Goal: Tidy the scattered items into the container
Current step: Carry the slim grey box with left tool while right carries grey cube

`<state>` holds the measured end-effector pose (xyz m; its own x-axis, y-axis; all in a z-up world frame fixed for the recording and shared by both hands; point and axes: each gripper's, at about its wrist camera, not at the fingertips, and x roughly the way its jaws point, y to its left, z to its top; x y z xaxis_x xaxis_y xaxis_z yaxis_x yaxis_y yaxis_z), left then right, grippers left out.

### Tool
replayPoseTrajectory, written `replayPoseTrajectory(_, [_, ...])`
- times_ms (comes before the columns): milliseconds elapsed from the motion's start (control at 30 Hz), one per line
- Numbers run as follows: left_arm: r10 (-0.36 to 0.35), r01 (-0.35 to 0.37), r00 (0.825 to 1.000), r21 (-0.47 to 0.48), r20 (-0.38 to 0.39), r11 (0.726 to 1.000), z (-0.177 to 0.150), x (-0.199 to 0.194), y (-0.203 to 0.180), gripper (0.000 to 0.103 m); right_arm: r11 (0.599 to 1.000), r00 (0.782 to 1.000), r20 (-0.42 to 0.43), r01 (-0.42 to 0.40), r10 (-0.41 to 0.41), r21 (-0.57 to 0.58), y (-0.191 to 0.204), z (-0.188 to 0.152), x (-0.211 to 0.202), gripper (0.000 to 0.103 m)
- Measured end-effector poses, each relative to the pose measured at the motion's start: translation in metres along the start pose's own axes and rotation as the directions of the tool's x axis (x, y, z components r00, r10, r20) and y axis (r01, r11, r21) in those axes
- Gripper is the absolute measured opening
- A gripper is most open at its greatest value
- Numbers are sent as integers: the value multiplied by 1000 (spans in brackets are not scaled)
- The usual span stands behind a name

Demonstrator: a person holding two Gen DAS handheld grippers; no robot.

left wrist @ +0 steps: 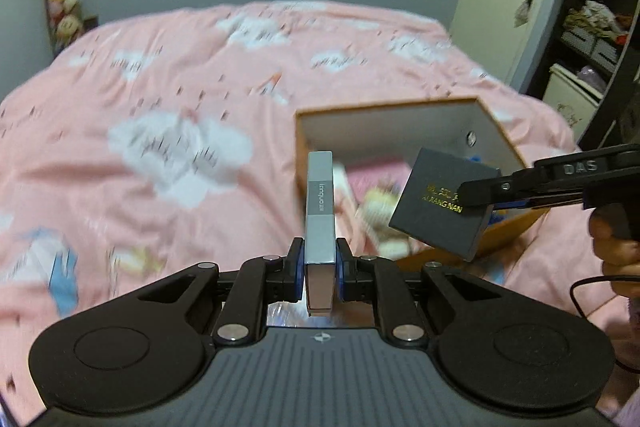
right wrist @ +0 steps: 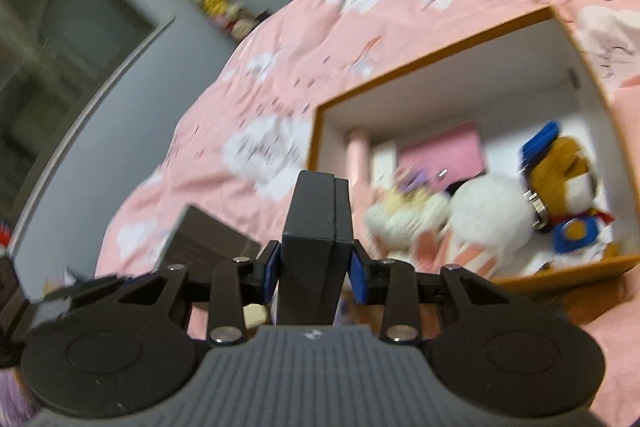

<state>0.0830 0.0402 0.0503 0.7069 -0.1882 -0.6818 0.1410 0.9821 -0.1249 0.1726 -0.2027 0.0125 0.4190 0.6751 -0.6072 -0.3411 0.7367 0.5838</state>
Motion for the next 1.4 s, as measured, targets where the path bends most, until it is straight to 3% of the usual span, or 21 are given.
replayPoseTrajectory(167, [-25,24,999,31,35,999,26,18,-10,17,986,993,109,17,-36,164,-31,23,2,37])
replayPoseTrajectory(367, [-66,66,998,32,21,997,44,47,-20,17,952,986,139,42,-88,302,-58,39,28,37])
replayPoseTrajectory(533, [-81,81,997,31,-8,996,53,73,-23,17,947,980,154,74,-127,311,-69,57,46,37])
replayPoseTrajectory(633, [-86,87,996,16,-23,996,57,87,-21,17,958,968,161,150,-193,244,-70,66,55,37])
replayPoseTrajectory(733, [-96,97,995,6,-34,995,61,99,-19,17,962,972,130,167,-198,214,-77,71,68,37])
replayPoseTrajectory(967, [-108,110,992,19,-67,994,66,121,-17,17,991,994,-13,113,-112,67,-78,88,96,37])
replayPoseTrajectory(1100, [-108,109,991,3,-75,994,68,130,-15,17,995,992,-89,95,-95,2,-74,103,111,37])
replayPoseTrajectory(1400, [-105,104,991,-10,-89,994,67,137,-11,17,990,971,-202,137,-126,44,-88,122,137,41])
